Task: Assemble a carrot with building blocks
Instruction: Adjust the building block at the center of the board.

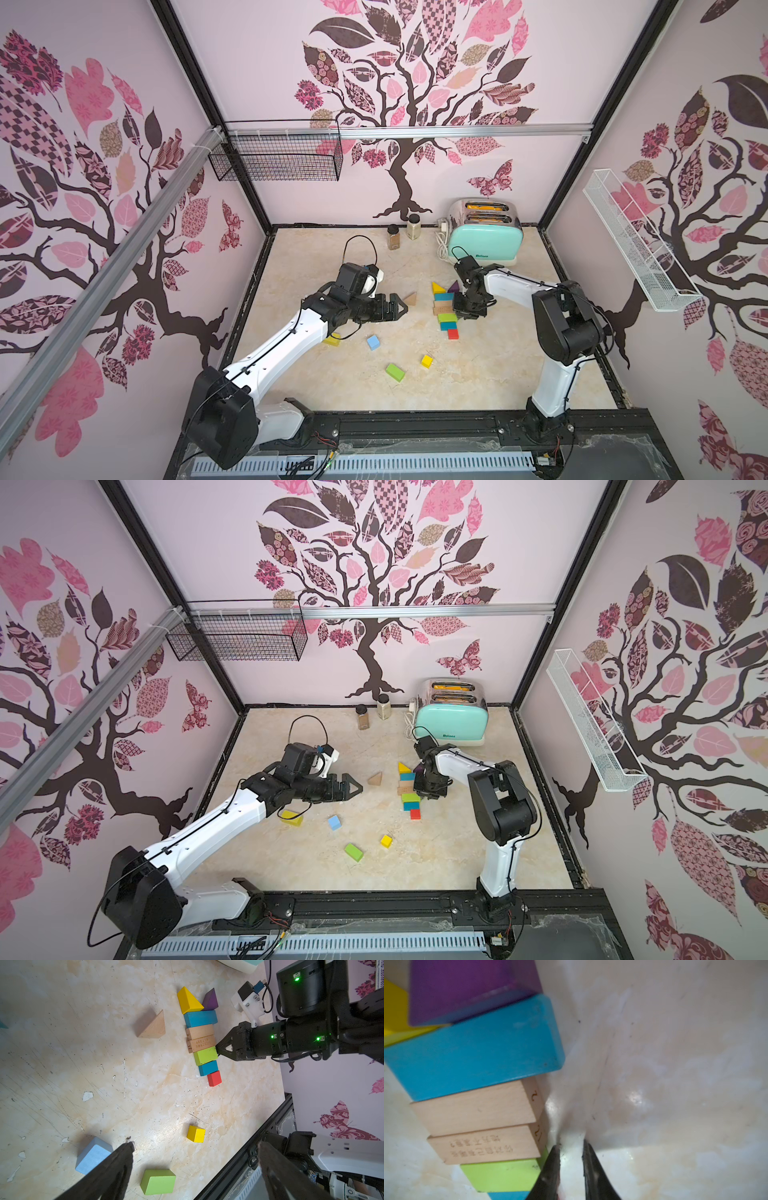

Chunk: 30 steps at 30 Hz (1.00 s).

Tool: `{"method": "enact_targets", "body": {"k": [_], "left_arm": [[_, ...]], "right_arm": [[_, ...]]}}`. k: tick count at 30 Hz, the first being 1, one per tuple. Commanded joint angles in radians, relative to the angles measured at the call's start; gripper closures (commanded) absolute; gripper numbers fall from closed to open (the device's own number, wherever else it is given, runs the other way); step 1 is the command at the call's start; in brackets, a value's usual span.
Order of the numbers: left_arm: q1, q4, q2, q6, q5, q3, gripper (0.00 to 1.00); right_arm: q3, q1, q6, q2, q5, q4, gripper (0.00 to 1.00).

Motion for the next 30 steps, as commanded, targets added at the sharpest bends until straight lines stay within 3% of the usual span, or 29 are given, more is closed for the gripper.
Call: {"method": "enact_targets", "body": {"k": [1, 13, 25, 30], "left_arm": [[-0.003, -0.006, -0.024, 0.013, 0.0, 0.013, 0.02], [-0.004, -0.008, -0.051, 0.008, -0.001, 0.001, 0.02], [-0.004, -0.012, -0.091, -0.007, -0.005, -0.031, 0.02], [-0.005, -0.007, -0.104, -0.018, -0.005, -0.048, 0.02]], "right_arm": [[-0.009, 0.004, 0.014, -0.035, 0.04, -0.03, 0.76], [-0.03, 0.038, 0.0, -0.148, 0.028, -0.056, 0.75], [-0.088, 0.187, 0.029, -0.169, -0.008, -0.068, 0.57], [-0.141, 0.219, 0.05, -0.172, 0.003, -0.052, 0.45]]}}
